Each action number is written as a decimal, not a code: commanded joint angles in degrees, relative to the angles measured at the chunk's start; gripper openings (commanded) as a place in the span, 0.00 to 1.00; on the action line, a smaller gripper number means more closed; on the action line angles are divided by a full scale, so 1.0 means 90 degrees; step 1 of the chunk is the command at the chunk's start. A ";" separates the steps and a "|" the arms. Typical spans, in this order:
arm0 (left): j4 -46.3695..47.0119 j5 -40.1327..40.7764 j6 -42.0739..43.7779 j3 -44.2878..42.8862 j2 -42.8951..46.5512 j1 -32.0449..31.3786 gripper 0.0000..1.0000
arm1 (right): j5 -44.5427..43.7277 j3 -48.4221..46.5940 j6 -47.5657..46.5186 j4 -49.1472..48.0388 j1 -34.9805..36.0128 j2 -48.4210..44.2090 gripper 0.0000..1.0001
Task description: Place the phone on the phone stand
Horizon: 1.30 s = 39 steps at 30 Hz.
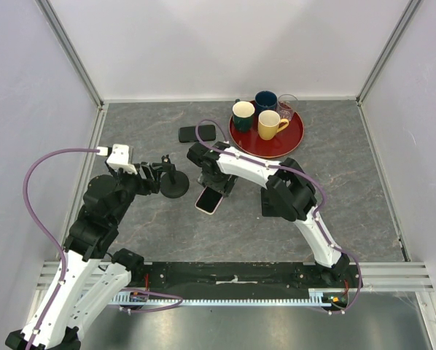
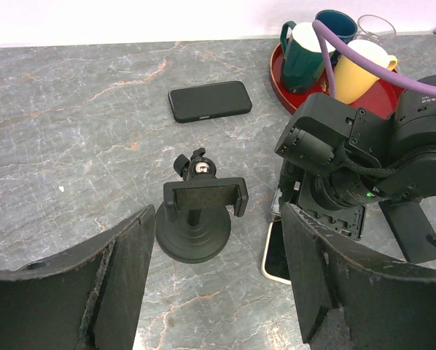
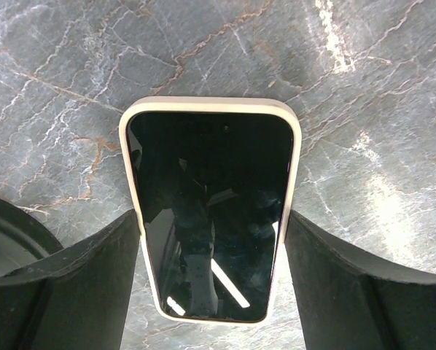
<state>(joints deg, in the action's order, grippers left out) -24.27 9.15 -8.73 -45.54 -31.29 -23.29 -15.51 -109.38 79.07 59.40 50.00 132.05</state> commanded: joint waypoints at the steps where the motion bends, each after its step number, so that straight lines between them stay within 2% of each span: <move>1: 0.0177 0.0077 -0.0075 -0.0008 -0.0039 -0.0030 0.75 | -0.0522 0.0161 -0.0143 -0.0076 0.0187 0.0094 0.00; 6: 0.0177 0.0097 -0.0075 -0.0008 -0.0059 -0.0030 0.75 | -0.1234 0.0181 -0.0143 0.0040 0.0333 -0.0403 0.00; 21: 0.0197 -0.0059 -0.0085 0.0001 -0.0166 -0.0030 0.75 | -0.2193 0.0435 -0.0455 -0.0066 0.0568 -0.1078 0.00; 29: 0.0255 -0.0372 -0.0124 0.0021 -0.0225 -0.0030 0.75 | -0.2515 0.1499 -0.0933 -0.1354 0.0656 -0.2131 0.00; 35: 0.0304 -0.0586 -0.0143 0.0050 -0.0293 -0.0020 0.75 | -0.2945 0.1685 -0.1226 -0.1394 0.0685 -0.2377 0.00; 39: 0.0470 -0.1247 -0.0153 0.0108 -0.0351 -0.0020 0.78 | -0.2974 0.1986 -0.2121 -0.1793 0.0695 -0.2601 0.00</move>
<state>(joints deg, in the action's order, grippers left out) -23.62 4.16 -8.75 -45.50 -33.89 -23.27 -38.68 -94.06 67.88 48.56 55.77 113.27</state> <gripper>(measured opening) 0.757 0.799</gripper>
